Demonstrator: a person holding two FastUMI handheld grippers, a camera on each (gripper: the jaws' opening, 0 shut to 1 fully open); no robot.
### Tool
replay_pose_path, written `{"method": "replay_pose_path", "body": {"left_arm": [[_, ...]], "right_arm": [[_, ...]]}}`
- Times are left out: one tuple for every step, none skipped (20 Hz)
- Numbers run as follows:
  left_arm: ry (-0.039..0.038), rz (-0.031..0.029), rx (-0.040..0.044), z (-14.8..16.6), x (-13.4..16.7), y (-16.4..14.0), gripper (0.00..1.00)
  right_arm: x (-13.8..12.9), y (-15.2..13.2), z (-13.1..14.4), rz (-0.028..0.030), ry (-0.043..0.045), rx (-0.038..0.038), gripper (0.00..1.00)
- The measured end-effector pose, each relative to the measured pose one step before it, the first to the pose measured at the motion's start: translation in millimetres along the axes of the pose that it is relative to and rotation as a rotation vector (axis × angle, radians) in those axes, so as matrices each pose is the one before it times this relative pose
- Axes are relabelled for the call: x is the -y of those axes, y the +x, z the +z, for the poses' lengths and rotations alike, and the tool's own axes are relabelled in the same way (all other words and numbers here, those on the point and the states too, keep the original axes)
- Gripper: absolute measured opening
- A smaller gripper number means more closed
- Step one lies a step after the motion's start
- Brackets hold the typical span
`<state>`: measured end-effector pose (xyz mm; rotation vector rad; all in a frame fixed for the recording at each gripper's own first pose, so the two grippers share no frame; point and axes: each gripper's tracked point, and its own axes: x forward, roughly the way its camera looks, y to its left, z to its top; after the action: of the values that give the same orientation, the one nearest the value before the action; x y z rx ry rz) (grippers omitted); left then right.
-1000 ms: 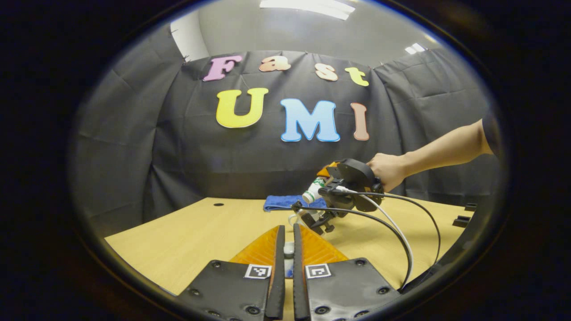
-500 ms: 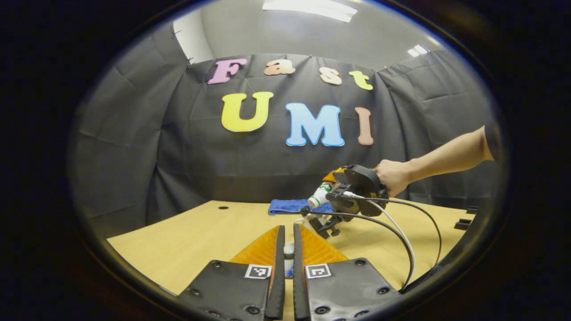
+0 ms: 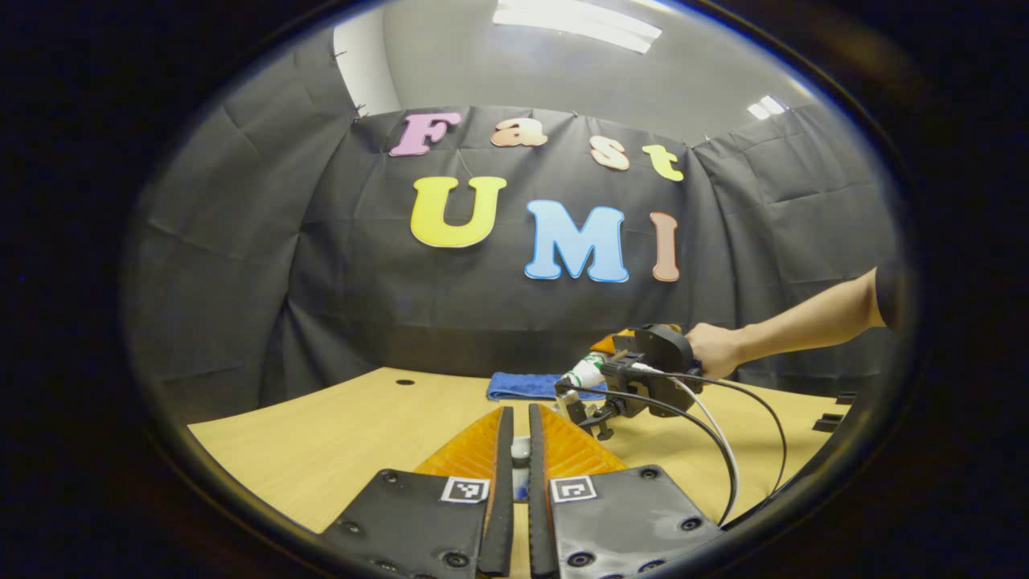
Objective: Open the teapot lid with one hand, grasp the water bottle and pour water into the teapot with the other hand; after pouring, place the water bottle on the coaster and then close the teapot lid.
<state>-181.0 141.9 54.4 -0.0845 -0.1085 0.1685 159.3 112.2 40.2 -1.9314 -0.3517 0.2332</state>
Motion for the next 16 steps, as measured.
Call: {"method": "replay_pose_path", "body": {"left_arm": [[-0.00472,-0.01538,0.00239,0.09,6.03,0.88,0.18],[0.00465,-0.00730,0.00140,-0.42,2.39,3.21,0.18],[0.00998,-0.00497,-0.00276,-0.03,0.46,0.12,0.18],[0.00643,-0.00295,-0.00487,-1.71,1.12,0.44,0.18],[0.00183,-0.00344,-0.00373,-1.59,2.08,0.36,0.18],[-0.00298,-0.00405,-0.00188,0.95,1.84,-0.14,0.18],[-0.00348,0.00007,0.00262,0.89,2.35,-0.23,0.18],[-0.00541,0.00132,0.00062,0.33,-0.11,1.71,0.18],[-0.00696,-0.00075,-0.00114,-1.00,-0.28,1.63,0.18],[-0.00775,0.00116,-0.00682,-1.51,-0.11,2.93,0.18],[-0.01147,0.00145,-0.01019,-2.95,-0.16,3.85,0.18],[-0.01460,-0.00282,-0.00917,-2.72,0.79,1.70,0.18],[-0.00915,-0.00237,-0.01224,-3.30,2.45,1.79,0.18],[-0.00145,-0.00075,-0.00302,0.70,0.74,2.86,0.18],[0.00632,0.00162,0.00169,3.98,1.24,4.74,0.18],[0.00712,0.00086,0.00461,5.34,0.59,4.41,0.18]], "right_arm": [[2.06,0.52,3.66,-0.00588,0.00220,0.00553,0.71],[-4.21,0.93,-1.05,0.01282,0.00283,-0.00622,0.71],[-3.86,1.35,-1.42,0.01024,-0.01325,0.00203,0.70],[0.85,1.17,0.74,-0.01030,-0.00641,0.00589,0.71],[-3.21,-0.37,-0.86,-0.00301,0.01645,-0.00280,0.71],[-2.14,-1.21,-0.92,0.00139,0.04012,-0.00076,0.70],[-2.52,0.52,-1.74,0.00122,0.05550,0.00500,0.71],[1.22,-2.77,-1.48,-0.00630,0.05826,0.00271,0.71],[4.75,-4.67,-1.15,-0.00640,0.06616,-0.00061,0.71],[1.96,-3.19,-1.16,-0.00633,0.07726,-0.00031,0.71],[0.39,-4.51,-3.23,-0.00125,0.08217,-0.00941,0.71],[2.46,-4.02,-2.75,-0.00367,0.08149,-0.00904,0.71],[7.15,-6.42,-2.42,-0.01343,0.08775,-0.00827,0.71],[10.24,-8.03,-3.49,-0.02320,0.10670,-0.01033,0.72],[9.54,-10.28,-5.25,-0.01331,0.12683,-0.01634,0.71],[8.56,-12.22,-3.79,-0.00953,0.13704,-0.00927,0.71]]}}
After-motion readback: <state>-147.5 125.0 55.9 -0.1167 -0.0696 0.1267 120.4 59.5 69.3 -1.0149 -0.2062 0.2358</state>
